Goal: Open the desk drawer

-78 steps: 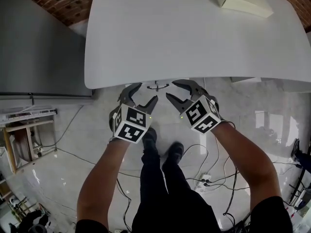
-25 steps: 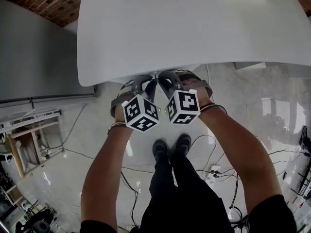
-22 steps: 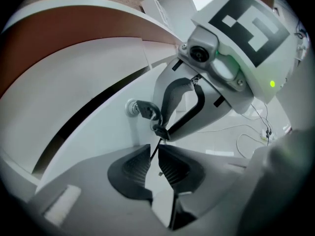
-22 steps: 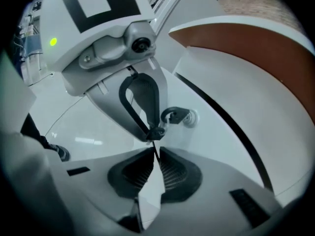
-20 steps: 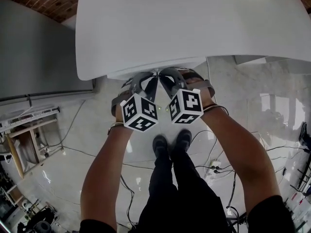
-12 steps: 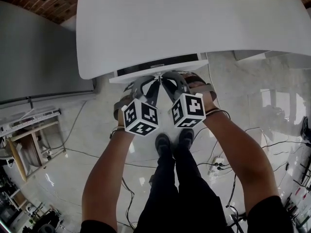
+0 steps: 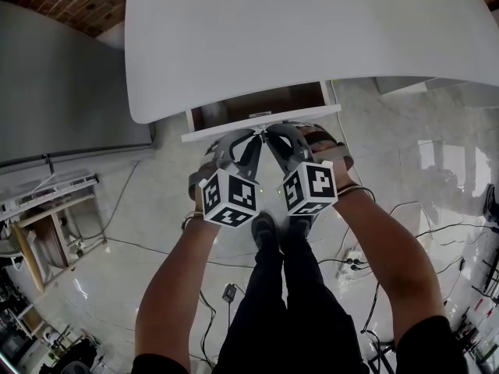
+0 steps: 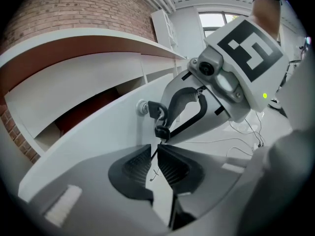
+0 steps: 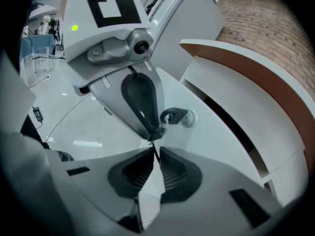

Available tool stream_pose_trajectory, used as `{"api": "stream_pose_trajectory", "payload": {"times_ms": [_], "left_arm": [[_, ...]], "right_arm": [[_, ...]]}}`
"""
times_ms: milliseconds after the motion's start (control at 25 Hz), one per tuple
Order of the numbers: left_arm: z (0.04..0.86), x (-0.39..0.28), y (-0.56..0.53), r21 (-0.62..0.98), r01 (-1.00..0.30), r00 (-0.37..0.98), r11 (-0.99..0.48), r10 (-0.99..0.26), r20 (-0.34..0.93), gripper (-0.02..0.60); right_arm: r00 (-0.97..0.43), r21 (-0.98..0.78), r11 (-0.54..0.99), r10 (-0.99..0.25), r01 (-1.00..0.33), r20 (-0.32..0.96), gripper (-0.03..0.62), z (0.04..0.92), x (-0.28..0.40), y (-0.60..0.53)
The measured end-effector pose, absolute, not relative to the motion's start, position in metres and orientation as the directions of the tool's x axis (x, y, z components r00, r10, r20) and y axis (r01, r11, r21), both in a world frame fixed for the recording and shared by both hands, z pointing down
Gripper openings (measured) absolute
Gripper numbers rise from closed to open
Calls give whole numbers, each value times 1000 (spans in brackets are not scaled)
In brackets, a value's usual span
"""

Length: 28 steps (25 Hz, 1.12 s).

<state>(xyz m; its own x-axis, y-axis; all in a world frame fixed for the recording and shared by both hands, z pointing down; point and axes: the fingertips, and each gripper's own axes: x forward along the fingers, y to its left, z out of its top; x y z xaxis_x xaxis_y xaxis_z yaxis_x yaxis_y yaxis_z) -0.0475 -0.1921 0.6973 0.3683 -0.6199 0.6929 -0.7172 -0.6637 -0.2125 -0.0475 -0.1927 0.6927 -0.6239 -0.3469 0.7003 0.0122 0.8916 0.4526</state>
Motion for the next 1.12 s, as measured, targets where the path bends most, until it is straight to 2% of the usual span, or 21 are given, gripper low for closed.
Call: {"api": "stream_pose_trajectory", "payload": {"times_ms": [640, 760, 880, 1120], "left_arm": [[699, -39, -159, -203, -720, 371, -663, -615, 695, 29], [686, -42, -160, -173, -738, 386, -652, -619, 684, 23], [661, -55, -158, -161, -765, 396, -623, -654, 645, 23], [624, -96, -146, -161, -822, 362, -546, -719, 593, 26]], "right_arm": [[-634, 398, 915, -344, -62, 692, 46, 693, -37, -161], [-658, 349, 934, -308, -73, 687, 87, 678, -24, -155], [-685, 331, 939, -298, -87, 665, 87, 649, 1, -154], [-706, 357, 921, -356, -155, 612, 94, 598, 39, -179]]}}
